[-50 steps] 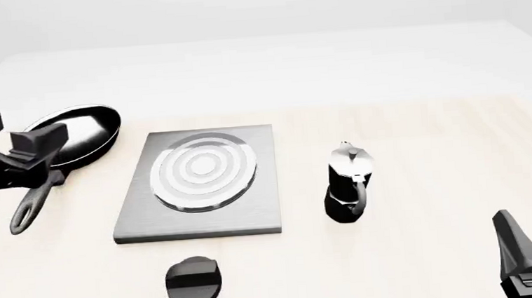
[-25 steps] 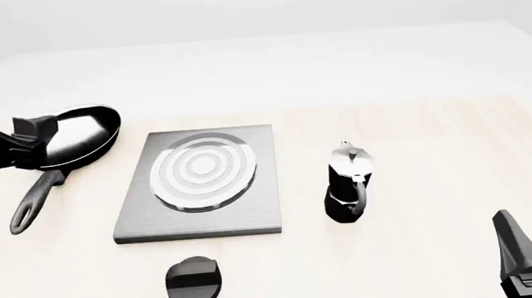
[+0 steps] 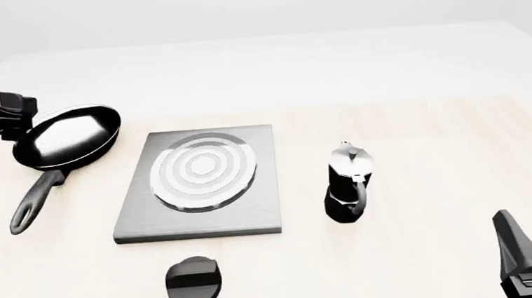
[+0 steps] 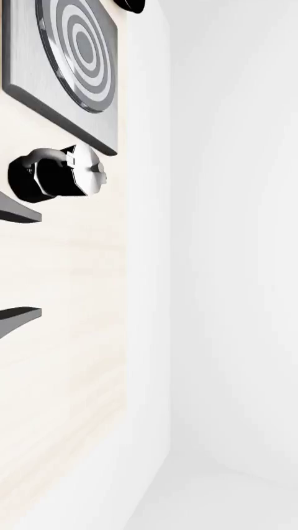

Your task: Turn on the stove and put the frying pan on it.

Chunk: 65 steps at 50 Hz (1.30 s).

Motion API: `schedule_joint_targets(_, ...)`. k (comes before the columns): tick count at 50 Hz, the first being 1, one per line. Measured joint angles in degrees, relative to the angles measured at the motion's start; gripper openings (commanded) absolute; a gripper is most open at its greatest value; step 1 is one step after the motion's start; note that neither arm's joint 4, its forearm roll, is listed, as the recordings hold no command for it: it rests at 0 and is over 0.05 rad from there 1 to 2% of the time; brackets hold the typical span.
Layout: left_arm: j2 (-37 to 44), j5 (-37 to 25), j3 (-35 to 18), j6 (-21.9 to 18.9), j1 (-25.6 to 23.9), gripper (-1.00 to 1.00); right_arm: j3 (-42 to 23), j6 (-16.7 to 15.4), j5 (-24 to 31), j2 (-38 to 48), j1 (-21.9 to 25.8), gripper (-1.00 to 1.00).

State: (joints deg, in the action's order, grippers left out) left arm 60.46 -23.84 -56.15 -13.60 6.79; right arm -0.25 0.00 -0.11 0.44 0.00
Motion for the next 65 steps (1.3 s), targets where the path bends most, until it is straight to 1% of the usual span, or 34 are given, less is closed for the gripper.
schedule_joint_targets(17,6.91,0.45,-2.82,-0.49,4.70,1.00,0.00,0.00,0.00,0.00,0.00,1.00)
schedule_joint_targets(33,13.91,3.61,-3.93,-1.90,7.24,1.00,0.00,0.00,0.00,0.00,0.00,1.00)
schedule_joint_targets(65,24.74,11.68,-2.60,-3.66,9.70,1.00,0.00,0.00,0.00,0.00,0.00,1.00)
